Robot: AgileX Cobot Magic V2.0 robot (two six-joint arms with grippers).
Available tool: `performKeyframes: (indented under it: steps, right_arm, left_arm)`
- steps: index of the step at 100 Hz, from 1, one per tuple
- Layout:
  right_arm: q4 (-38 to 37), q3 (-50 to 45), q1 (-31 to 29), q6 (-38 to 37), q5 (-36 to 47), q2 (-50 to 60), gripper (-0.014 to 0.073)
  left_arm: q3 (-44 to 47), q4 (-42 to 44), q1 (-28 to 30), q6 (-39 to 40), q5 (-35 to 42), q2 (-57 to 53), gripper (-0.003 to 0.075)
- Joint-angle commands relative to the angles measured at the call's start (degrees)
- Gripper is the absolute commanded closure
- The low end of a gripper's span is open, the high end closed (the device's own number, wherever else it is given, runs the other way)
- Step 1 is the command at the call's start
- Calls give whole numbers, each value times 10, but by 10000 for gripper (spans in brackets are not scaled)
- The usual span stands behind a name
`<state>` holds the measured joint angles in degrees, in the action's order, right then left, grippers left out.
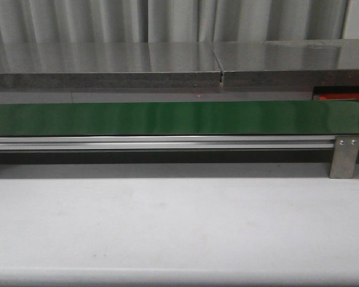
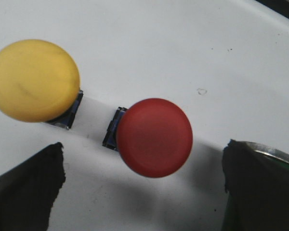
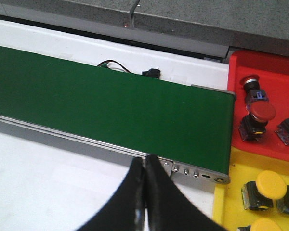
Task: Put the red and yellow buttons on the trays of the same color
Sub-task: 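Grasp a red push-button from the cluster with the left gripper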
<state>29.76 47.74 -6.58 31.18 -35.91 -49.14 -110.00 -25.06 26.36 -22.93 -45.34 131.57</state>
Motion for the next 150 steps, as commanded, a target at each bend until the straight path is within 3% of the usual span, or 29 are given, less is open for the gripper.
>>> performKeyframes:
  steps: [1, 96, 107, 150]
  right_arm:
    - [8, 14, 0, 5, 30, 4, 711]
    - [8, 14, 0, 5, 30, 4, 711]
    - [8, 14, 0, 5, 30, 4, 711]
    - [8, 14, 0, 5, 30, 4, 711]
  left_arm:
    - [-19, -19, -1, 4, 32, -35, 102]
    - [-19, -44, -22, -35, 97, -24, 108]
    - [-19, -44, -22, -35, 98, -24, 178]
    - [-19, -44, -22, -35, 91, -26, 667]
